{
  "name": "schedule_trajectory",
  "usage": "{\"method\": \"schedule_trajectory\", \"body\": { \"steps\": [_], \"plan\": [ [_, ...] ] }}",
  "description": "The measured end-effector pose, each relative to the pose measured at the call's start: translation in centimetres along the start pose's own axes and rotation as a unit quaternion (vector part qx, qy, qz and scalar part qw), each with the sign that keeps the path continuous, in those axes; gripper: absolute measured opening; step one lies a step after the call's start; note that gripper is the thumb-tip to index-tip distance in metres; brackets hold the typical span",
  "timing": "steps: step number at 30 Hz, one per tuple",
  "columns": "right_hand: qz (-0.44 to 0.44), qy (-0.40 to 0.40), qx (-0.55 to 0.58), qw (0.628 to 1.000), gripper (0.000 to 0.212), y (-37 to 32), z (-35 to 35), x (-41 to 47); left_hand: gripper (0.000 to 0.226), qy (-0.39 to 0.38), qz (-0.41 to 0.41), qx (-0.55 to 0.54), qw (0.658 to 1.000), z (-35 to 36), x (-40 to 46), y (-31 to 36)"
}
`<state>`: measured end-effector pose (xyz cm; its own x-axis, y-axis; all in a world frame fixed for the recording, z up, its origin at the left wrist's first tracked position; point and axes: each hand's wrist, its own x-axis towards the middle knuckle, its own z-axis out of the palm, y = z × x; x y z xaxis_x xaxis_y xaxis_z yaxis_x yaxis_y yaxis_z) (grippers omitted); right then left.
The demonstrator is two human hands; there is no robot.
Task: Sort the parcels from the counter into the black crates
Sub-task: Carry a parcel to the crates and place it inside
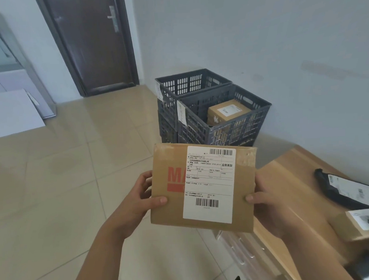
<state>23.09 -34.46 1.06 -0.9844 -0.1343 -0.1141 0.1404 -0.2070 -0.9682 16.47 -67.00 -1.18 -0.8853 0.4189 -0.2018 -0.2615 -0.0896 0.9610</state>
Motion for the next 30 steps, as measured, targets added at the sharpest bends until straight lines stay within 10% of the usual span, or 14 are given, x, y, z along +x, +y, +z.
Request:
{"method": "schedule_trajectory", "body": {
  "steps": [15,30],
  "plan": [
    [0.076,-0.022,0.008,0.997,0.103,2.7,3.0,9.4,0.084,0.023,-0.055,-0.036,0.998,-7.9,4.6,-2.7],
    [0.128,-0.074,0.071,0.986,0.111,4.5,5.8,37.6,0.096,0.150,-0.078,-0.001,0.986,-21.5,20.3,7.1]
  ]
}}
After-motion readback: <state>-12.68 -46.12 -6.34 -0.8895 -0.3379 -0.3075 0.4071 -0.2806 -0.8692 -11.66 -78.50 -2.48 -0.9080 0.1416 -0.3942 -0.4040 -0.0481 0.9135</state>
